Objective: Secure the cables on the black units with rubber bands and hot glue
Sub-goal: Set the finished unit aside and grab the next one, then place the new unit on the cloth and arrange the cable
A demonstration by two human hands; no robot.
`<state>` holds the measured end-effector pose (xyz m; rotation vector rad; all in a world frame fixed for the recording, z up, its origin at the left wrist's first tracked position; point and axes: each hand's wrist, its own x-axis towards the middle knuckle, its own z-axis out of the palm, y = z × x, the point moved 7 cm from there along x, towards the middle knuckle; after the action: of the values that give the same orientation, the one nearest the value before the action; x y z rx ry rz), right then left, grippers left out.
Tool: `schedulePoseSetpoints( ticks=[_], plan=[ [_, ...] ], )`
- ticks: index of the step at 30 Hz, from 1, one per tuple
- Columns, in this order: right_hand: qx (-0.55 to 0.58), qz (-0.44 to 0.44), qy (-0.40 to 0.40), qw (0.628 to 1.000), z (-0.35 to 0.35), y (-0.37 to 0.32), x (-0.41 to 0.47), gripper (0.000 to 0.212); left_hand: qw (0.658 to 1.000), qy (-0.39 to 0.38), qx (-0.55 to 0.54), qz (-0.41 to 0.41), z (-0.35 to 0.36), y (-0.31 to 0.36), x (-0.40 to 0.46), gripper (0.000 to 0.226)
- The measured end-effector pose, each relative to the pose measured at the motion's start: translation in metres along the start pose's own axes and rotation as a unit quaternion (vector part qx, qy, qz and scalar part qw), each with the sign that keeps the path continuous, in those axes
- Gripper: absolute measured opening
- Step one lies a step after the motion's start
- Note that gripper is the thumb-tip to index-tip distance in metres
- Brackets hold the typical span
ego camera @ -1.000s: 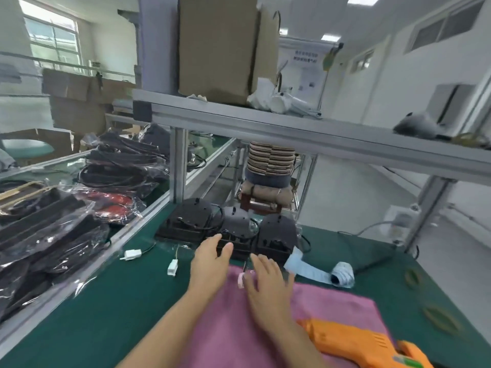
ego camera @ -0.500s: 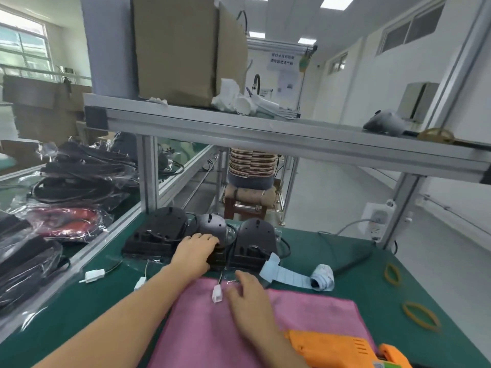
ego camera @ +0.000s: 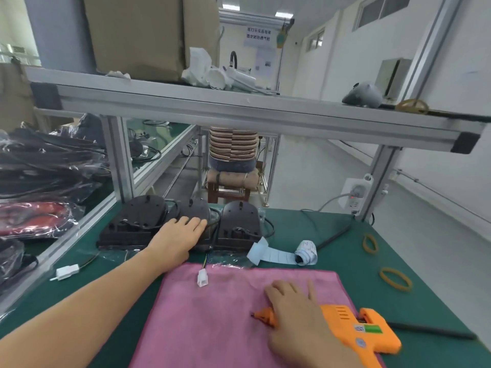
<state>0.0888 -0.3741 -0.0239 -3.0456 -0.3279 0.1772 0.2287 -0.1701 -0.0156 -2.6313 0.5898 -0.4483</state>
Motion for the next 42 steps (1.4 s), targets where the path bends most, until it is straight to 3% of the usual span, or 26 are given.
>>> schedulePoseSetpoints(
  ticks=[3,7,11,15,17,18,19,20,22,23,24,27,29,32,33,34,35,37,38,40,42],
  plan=[
    [-0.014,-0.020,-0.041,0.999,0.004,0.003,-0.003,0.049,0.995,0.074,-0.062,-0.028,-0.033,-0.006,-0.007,0.078],
    [-0.030,-0.037,0.009,0.999,-0.002,0.002,-0.002,0.034,0.971,0.181,-0.142,-0.063,-0.085,-0.008,-0.029,0.080],
    [-0.038,0.008,0.059,0.998,-0.015,0.022,0.002,0.031,0.950,0.273,-0.150,-0.026,-0.125,0.016,-0.058,0.062],
    [-0.053,0.037,0.047,0.997,-0.015,0.040,0.008,0.026,0.935,0.298,-0.193,0.000,-0.134,0.047,-0.097,0.056],
    [0.007,0.019,0.072,0.997,-0.017,0.035,0.009,0.026,0.927,0.305,-0.216,-0.001,-0.131,0.062,-0.111,0.056],
    [0.101,0.016,0.093,0.990,-0.021,0.029,0.008,0.026,0.924,0.309,-0.226,-0.002,-0.128,0.069,-0.117,0.056],
    [0.244,0.028,0.091,0.965,-0.023,0.022,0.007,0.026,0.920,0.316,-0.233,-0.003,-0.126,0.074,-0.122,0.056],
    [0.414,0.047,0.049,0.908,-0.020,0.011,0.008,0.028,0.915,0.327,-0.236,-0.004,-0.125,0.079,-0.127,0.056],
    [0.685,0.059,-0.094,0.720,-0.007,-0.021,0.013,0.050,0.911,0.343,-0.230,-0.010,-0.123,0.087,-0.134,0.055],
    [0.733,0.053,-0.138,0.664,-0.006,-0.034,0.017,0.055,0.910,0.349,-0.225,-0.015,-0.122,0.090,-0.138,0.053],
    [0.751,0.040,-0.158,0.640,-0.008,-0.043,0.021,0.054,0.909,0.354,-0.220,-0.017,-0.121,0.094,-0.141,0.050],
    [0.726,0.048,-0.147,0.670,-0.005,-0.054,0.035,0.042,0.908,0.349,-0.233,0.016,-0.121,0.106,-0.153,0.042],
    [0.700,0.061,-0.139,0.698,0.002,-0.053,0.038,0.035,0.884,0.320,-0.338,0.031,-0.118,0.097,-0.155,0.049],
    [0.706,0.052,-0.157,0.688,0.012,-0.047,0.037,0.027,0.761,0.302,-0.551,-0.161,-0.098,0.028,-0.143,0.013],
    [0.715,0.050,-0.160,0.678,0.013,-0.044,0.035,0.031,0.734,0.274,-0.579,-0.225,-0.080,0.006,-0.133,0.015],
    [0.720,0.042,-0.163,0.673,0.012,-0.043,0.033,0.038,0.740,0.215,-0.581,-0.263,-0.063,-0.009,-0.119,0.024],
    [0.719,0.034,-0.167,0.674,0.012,-0.041,0.032,0.046,0.779,0.144,-0.549,-0.267,-0.047,-0.018,-0.103,0.029],
    [0.705,0.018,-0.170,0.688,0.010,-0.040,0.028,0.059,0.903,0.017,-0.349,-0.249,-0.019,-0.029,-0.076,0.046],
    [0.700,0.012,-0.169,0.694,0.009,-0.040,0.026,0.063,0.944,-0.037,-0.223,-0.240,-0.008,-0.033,-0.067,0.060],
    [0.699,0.006,-0.165,0.696,0.006,-0.039,0.024,0.064,0.958,-0.098,-0.087,-0.253,0.009,-0.048,-0.057,0.082],
    [0.703,-0.004,-0.157,0.694,0.002,-0.036,0.022,0.060,0.951,-0.115,-0.076,-0.276,0.018,-0.064,-0.050,0.082]
  ],
)
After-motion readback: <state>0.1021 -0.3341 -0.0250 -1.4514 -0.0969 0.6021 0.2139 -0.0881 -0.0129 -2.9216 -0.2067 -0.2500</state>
